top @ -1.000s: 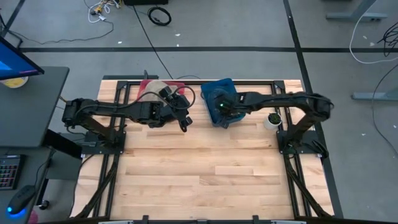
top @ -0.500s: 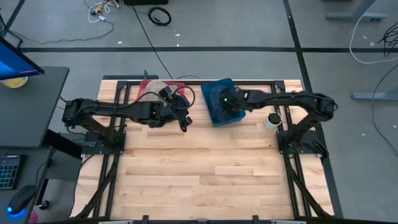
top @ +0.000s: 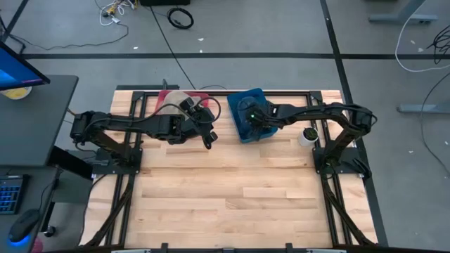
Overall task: Pick & Place hat
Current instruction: Put the blue cap into the blue bin, then return to Home Position
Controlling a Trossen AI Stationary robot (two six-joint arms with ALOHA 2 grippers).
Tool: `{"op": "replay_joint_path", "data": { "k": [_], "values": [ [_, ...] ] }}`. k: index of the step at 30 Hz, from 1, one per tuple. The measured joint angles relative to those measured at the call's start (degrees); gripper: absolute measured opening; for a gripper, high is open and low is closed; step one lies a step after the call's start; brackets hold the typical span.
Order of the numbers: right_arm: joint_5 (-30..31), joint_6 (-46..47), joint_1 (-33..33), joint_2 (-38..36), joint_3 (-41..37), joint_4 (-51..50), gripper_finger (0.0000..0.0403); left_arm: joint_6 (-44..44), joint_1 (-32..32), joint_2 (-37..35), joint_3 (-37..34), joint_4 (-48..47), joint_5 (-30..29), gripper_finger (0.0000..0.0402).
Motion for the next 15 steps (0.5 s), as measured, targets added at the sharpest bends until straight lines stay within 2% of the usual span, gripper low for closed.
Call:
{"op": "replay_joint_path", "data": {
  "k": [8,11,15],
  "values": [
    [-0.46,6.79,0.65,-8.94,0.0,-9.27,0.0172,0.02,-0.09,-0.3,-0.03,-0.29,0.02,0.0183],
    [-1.98,9.91,1.06,-15.42,0.0,-10.95,0.0186,-0.02,-0.14,-1.29,-0.04,-0.33,0.02,0.0183],
    [-3.58,8.75,2.02,-24.58,0.02,-10.27,0.0192,-1.19,-0.14,-3.92,-0.04,-1.29,0.0,0.0183]
  ]
}}
